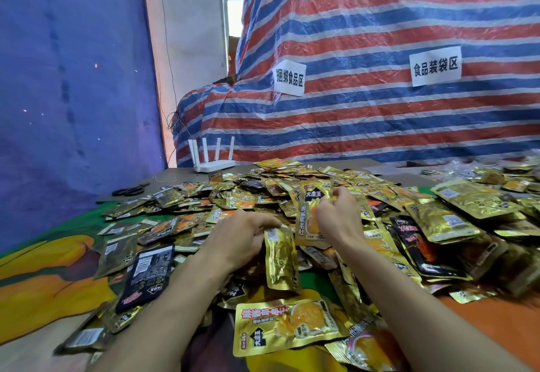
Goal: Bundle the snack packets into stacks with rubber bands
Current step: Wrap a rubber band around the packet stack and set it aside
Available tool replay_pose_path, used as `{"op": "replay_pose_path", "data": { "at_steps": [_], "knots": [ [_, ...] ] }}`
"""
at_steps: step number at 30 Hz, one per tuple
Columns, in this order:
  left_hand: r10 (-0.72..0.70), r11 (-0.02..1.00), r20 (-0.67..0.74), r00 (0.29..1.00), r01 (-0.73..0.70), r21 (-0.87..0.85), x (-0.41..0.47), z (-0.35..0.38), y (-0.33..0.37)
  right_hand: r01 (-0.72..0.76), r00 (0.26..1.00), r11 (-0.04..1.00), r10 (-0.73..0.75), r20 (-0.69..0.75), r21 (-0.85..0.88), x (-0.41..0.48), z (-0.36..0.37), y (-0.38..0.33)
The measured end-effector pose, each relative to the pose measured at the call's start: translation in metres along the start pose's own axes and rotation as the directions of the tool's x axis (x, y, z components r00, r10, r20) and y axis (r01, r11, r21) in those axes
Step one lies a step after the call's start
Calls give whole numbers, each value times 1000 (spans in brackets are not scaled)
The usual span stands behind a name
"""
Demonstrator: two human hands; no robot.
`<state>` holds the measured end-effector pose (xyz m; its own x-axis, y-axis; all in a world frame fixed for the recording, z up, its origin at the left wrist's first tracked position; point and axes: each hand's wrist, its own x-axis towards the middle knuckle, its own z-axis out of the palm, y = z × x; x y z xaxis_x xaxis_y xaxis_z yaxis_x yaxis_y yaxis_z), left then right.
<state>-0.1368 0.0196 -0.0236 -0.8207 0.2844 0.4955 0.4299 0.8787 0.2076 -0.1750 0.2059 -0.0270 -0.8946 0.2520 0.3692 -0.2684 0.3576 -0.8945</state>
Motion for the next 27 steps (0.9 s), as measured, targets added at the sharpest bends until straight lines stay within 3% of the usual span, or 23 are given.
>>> {"op": "replay_pose_path", "data": {
  "at_steps": [5, 8, 10, 11, 19, 27],
  "knots": [
    [-4, 993, -204, 979, -19, -113, 4, 5, 0, -48, 999, 997, 48, 3, 61, 2, -1, -1],
    [-107, 980, -336, 936, 42, -195, 6, 8, -3, -100, 995, 989, 97, 30, 111, 3, -1, -1],
    [-234, 916, -375, 897, 74, -395, 6, 5, -3, -109, 994, 985, 105, 37, 133, 3, -2, -2],
    [-292, 883, -380, 878, 95, -460, 6, 5, -6, -110, 994, 984, 105, 42, 137, 2, -1, -3],
    [-418, 874, -368, 830, 258, -411, 7, 6, -13, -82, 985, 984, 56, 161, 160, -14, 13, -10],
    [-571, 679, -269, 775, 262, -686, 9, 16, 3, -320, 924, 878, 206, 322, 357, -32, 30, -17]
  ]
}}
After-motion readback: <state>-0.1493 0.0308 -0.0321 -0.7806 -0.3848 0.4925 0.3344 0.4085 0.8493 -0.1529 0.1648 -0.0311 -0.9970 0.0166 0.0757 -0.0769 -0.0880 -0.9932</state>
